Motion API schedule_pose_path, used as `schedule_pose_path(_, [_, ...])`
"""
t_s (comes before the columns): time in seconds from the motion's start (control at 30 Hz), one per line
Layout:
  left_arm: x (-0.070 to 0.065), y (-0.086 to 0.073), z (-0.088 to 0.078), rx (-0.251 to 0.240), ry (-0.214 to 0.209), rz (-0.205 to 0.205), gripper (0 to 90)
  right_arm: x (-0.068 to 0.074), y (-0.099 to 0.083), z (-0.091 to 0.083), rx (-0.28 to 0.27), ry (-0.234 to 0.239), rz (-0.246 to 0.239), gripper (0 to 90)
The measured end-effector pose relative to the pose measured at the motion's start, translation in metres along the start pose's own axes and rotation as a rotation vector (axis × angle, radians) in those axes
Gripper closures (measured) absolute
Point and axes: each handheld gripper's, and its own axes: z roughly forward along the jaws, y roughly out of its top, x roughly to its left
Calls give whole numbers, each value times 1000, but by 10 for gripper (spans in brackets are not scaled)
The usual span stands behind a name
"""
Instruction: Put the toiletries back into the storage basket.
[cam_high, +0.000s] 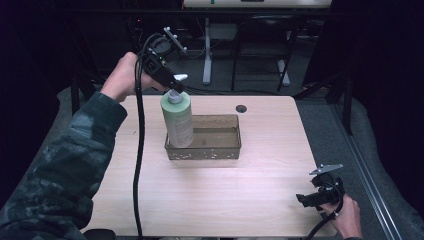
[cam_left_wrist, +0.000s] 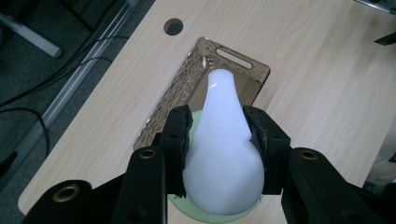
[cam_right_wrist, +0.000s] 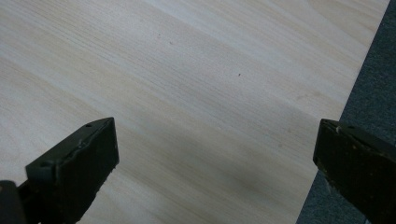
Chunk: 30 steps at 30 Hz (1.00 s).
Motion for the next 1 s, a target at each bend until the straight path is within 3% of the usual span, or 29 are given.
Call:
schedule_pose_path(0.47, [12, 3, 3, -2, 20, -32, 630, 0, 0, 0, 6, -5, -6, 0])
schedule_pose_path(1.0, [22, 3, 19, -57, 29, -85, 631, 0, 0, -1, 12, -8, -4, 0])
